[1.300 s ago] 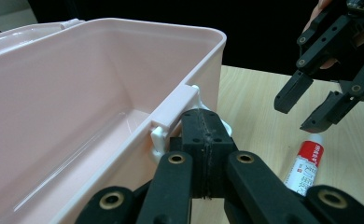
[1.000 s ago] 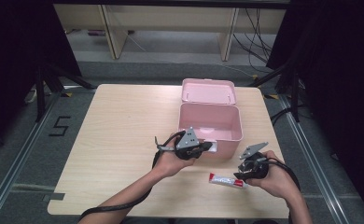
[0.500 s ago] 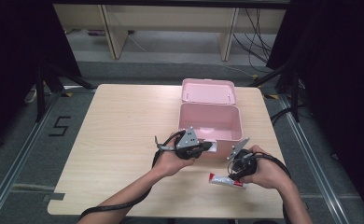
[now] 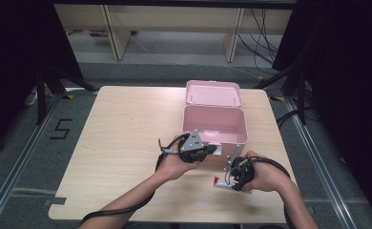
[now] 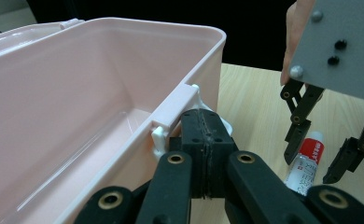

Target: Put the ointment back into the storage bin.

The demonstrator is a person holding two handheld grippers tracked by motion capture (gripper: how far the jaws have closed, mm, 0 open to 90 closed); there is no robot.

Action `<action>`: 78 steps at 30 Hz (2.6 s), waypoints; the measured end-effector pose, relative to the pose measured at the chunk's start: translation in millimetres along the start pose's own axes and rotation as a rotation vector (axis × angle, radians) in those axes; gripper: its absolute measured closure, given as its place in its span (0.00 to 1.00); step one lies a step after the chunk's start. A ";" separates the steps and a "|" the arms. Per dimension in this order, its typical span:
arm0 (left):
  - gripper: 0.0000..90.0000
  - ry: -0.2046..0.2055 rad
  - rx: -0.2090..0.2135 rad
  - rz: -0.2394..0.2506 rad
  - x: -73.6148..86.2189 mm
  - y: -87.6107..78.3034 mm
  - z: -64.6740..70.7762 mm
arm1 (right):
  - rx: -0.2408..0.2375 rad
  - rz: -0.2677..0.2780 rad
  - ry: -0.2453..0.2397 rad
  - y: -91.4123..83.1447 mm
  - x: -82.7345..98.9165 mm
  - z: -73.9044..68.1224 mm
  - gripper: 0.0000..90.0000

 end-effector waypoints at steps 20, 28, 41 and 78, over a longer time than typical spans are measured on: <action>0.98 0.007 0.000 -0.001 -0.6 -0.2 0.4 | -0.008 -0.108 -0.066 16.6 -0.1 -1.6 0.73; 0.97 0.009 0.000 -0.002 -0.9 -0.2 0.5 | -0.005 -0.127 -0.092 18.5 -1.3 -0.3 0.75; 0.96 0.018 0.000 -0.002 -1.6 -0.7 0.8 | 0.000 -0.111 -0.087 18.0 -0.4 1.3 0.79; 0.81 0.058 0.013 0.011 -17.8 -34.1 8.9 | -0.009 -0.064 -0.078 -8.7 -6.9 -3.0 0.79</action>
Point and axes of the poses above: each handheld gripper's, and its own axes: y roughly forward along the jaws, x roughly out of its underside, z roughly to its right, the point moved 2 cm from there along y, roughly forward along the jaws, and after that the axes turned 12 degrees about z, right-handed, at the moved point
